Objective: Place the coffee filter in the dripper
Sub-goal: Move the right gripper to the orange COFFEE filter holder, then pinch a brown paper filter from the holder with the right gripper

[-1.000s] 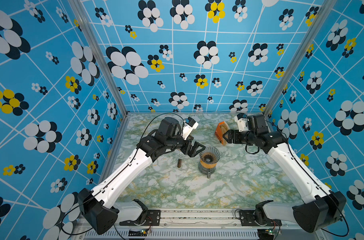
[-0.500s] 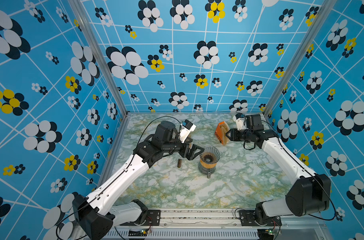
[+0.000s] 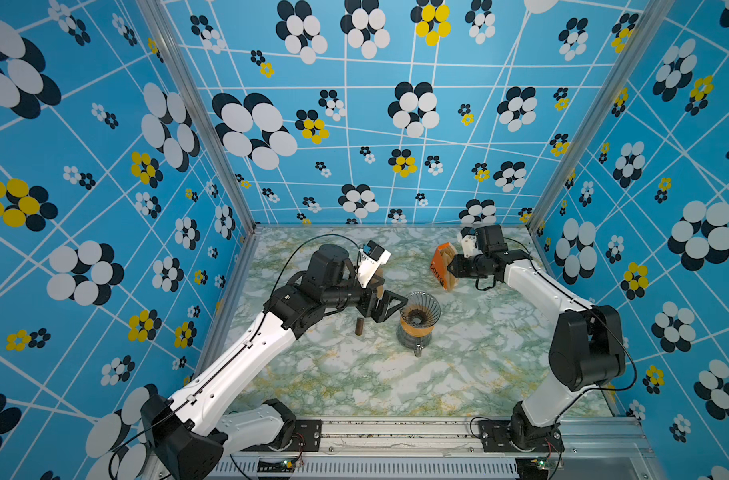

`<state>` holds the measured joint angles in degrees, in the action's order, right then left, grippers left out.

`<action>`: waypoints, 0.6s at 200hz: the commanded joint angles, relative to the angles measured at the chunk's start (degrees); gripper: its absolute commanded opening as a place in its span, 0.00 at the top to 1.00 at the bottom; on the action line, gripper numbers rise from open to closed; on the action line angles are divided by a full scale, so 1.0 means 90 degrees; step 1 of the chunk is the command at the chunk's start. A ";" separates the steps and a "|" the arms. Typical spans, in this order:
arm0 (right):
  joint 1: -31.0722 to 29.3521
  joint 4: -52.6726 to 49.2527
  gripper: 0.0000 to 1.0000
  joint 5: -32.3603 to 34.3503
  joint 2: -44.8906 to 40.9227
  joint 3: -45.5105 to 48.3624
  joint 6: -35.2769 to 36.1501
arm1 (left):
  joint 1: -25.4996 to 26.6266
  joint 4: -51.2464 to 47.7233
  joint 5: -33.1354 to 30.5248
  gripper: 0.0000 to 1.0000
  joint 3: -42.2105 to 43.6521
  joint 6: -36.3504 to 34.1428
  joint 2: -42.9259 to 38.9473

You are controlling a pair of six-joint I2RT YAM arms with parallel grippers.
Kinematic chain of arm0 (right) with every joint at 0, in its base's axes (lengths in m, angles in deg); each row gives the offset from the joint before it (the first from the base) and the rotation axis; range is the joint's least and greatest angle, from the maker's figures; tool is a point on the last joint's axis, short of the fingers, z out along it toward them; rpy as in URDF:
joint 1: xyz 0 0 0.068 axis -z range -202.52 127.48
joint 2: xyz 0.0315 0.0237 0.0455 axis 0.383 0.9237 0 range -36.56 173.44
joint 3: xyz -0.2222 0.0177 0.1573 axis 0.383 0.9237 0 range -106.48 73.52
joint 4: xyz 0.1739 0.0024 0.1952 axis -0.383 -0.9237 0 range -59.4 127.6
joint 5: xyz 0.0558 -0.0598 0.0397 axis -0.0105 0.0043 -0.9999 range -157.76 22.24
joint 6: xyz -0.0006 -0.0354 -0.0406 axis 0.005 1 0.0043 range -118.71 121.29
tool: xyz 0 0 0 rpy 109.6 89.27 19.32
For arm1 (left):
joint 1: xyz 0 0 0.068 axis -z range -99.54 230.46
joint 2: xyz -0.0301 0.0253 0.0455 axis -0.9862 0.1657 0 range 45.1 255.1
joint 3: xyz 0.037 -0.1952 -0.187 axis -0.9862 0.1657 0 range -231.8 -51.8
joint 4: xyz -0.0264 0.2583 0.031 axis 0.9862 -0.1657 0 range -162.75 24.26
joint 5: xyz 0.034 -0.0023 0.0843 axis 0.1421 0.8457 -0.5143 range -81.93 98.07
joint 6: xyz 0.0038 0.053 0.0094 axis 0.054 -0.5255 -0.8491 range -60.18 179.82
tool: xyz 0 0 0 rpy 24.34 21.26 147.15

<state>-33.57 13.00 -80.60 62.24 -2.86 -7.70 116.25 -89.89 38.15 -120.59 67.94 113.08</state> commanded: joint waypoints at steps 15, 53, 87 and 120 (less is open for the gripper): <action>0.0122 0.0129 0.76 0.0196 0.0375 -0.0319 -0.0085 | 0.0062 -0.0017 0.0063 0.01 0.0044 -0.0089 -0.0208; 0.0139 0.0007 0.77 0.0128 0.0732 -0.0608 -0.0010 | 0.0066 -0.0087 0.0074 0.01 0.0023 -0.0150 -0.0162; 0.0139 -0.0007 0.77 0.0089 0.1005 -0.0762 -0.0008 | 0.0058 -0.0110 0.0090 0.01 0.0004 -0.0176 -0.0128; 0.0144 -0.0006 0.78 0.0088 0.1215 -0.0879 0.0002 | 0.0066 -0.0127 0.0068 0.01 0.0004 -0.0195 -0.0151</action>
<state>-32.50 13.88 -79.84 71.44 -8.76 -7.90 116.58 -90.15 38.13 -120.50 67.43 112.36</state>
